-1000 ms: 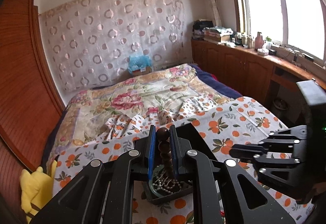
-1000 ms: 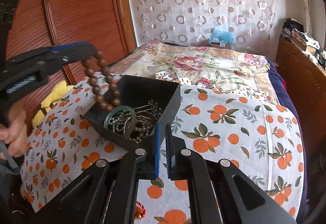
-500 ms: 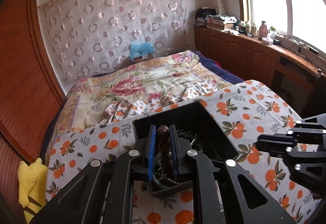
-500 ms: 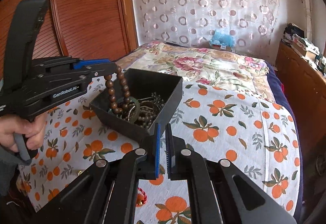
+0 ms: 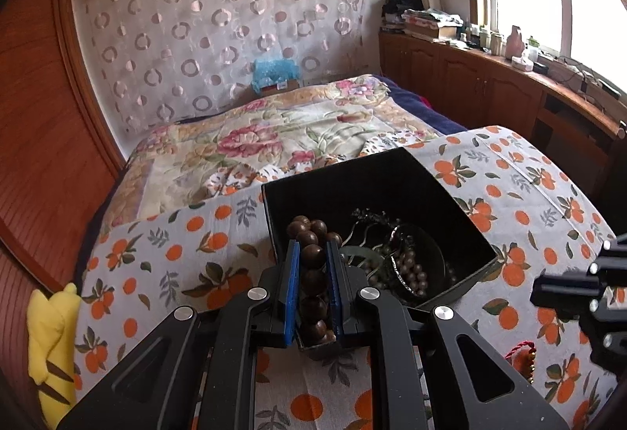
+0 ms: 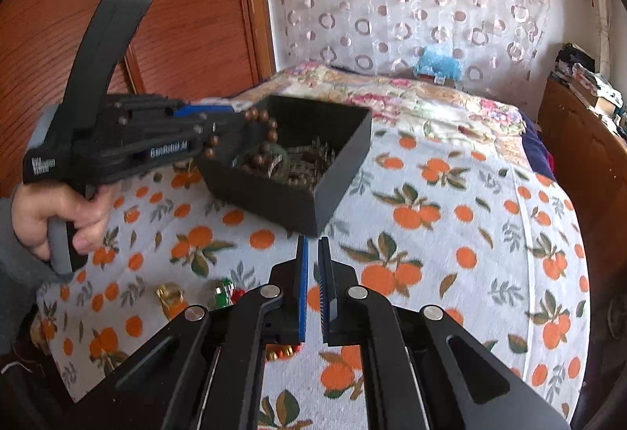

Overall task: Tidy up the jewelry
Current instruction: 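Lower the bead bracelet into the black box and open the left gripper, then grasp the red string bracelet with the right gripper and lift it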

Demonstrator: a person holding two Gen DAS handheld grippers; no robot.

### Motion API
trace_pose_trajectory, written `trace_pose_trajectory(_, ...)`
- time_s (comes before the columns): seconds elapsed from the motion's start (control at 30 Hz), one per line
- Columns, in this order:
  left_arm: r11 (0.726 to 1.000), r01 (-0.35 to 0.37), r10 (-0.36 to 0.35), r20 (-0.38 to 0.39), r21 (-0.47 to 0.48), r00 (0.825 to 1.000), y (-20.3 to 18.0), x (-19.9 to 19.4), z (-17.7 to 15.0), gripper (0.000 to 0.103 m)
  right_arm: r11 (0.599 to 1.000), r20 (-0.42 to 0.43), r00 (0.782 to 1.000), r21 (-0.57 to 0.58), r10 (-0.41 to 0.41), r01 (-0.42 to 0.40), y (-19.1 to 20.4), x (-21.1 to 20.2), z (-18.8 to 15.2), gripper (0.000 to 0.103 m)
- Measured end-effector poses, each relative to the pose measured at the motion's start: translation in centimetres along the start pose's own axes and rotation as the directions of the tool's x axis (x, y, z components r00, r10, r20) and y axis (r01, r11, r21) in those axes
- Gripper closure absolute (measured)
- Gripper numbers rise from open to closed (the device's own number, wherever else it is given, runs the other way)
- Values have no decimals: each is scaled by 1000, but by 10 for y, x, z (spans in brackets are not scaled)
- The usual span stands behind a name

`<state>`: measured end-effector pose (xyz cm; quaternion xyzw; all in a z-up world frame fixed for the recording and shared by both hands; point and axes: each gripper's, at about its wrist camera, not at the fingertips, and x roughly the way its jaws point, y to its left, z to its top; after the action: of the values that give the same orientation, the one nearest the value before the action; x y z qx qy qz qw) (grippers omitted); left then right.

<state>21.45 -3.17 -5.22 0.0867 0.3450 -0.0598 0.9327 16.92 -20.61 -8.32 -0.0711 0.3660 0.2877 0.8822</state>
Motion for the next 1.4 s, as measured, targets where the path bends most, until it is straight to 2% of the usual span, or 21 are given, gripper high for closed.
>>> trace_pose_trajectory(0.1,1000,9,-9,-4,-21,1000,3,1,1,90,1000,-26,1000,-1,-4,4,-1,4,-8,95)
trace_pose_trajectory(0.17,1000,12,-13,-1,-28,1000,4,-1,2,87,1000,-34,999,5,-2,2,-1,6,-12,87)
trace_pose_trajectory(0.23,999,19,-18,9,-30,1000,5,-7,1,81,1000,-40,999,10,4,-4,-2,6,-16,85)
trace_pose_trajectory(0.3,999,24,-23,22,-33,999,6,-16,-2,68,1000,-49,999,8,6,-6,-2,5,-21,85)
trace_pose_trajectory(0.53,995,94,-93,29,-20,995,1,-50,-33,68,1000,-95,995,-25,10,-13,6,6,-37,84)
trace_pose_trajectory(0.8,987,161,-162,-21,-23,987,-11,-66,-73,68,999,-116,993,-48,0,-5,13,6,-44,84)
trace_pose_trajectory(0.97,983,183,-184,-39,-26,982,-17,-71,-87,68,997,-133,991,-82,-24,13,20,5,-44,84)
trace_pose_trajectory(1.13,980,199,-199,-60,-21,978,-22,-73,-97,68,997,-146,989,-77,-6,-5,20,4,-45,85)
trace_pose_trajectory(1.4,978,207,-208,-80,-21,975,-26,-70,-104,68,993,-165,986,-114,-19,0,26,10,-40,85)
